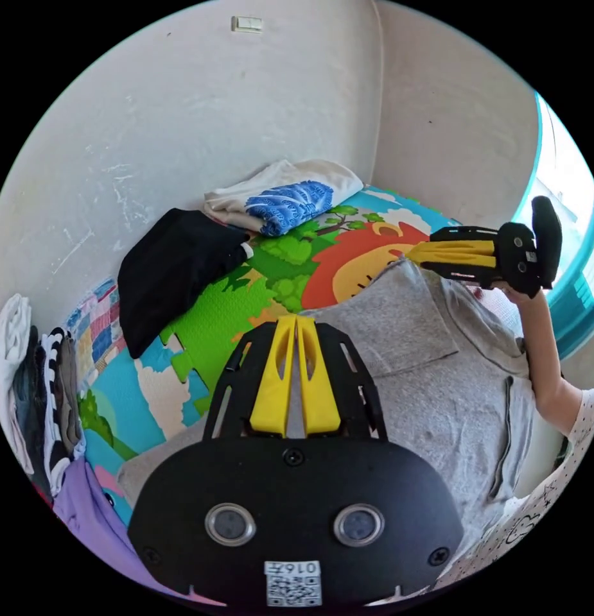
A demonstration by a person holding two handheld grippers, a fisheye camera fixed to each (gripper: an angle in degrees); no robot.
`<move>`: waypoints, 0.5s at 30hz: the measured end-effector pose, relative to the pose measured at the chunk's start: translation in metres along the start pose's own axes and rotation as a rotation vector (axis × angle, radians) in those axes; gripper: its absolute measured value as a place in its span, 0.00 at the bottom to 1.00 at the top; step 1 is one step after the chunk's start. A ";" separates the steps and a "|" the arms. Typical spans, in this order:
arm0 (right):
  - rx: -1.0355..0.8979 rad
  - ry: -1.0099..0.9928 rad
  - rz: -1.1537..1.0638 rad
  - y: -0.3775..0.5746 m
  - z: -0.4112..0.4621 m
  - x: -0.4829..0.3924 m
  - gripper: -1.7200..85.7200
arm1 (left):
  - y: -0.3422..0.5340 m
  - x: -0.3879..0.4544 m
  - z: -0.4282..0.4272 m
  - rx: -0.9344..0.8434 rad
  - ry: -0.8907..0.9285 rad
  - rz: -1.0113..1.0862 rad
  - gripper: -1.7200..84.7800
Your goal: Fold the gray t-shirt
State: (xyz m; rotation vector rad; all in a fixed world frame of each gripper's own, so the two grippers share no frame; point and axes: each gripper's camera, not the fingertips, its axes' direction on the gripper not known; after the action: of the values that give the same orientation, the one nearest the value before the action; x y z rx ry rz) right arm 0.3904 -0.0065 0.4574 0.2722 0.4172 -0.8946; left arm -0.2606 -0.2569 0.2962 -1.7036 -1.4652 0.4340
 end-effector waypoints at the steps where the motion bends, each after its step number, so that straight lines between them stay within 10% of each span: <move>1: -0.037 -0.004 -0.042 0.001 0.000 -0.010 0.01 | 0.006 0.000 0.007 -0.031 0.000 -0.009 0.01; 6: -0.104 0.067 -0.056 0.012 -0.012 -0.030 0.01 | 0.071 -0.040 0.004 0.018 0.062 -0.368 0.01; 15: 0.039 0.319 0.235 0.044 -0.094 -0.034 0.01 | 0.344 -0.007 -0.125 -0.047 0.002 -0.318 0.01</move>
State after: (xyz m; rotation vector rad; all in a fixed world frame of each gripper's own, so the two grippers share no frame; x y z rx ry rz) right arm 0.3843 0.0804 0.3920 0.4926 0.6488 -0.6290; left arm 0.0498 -0.3014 0.1068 -1.4692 -1.7202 0.2274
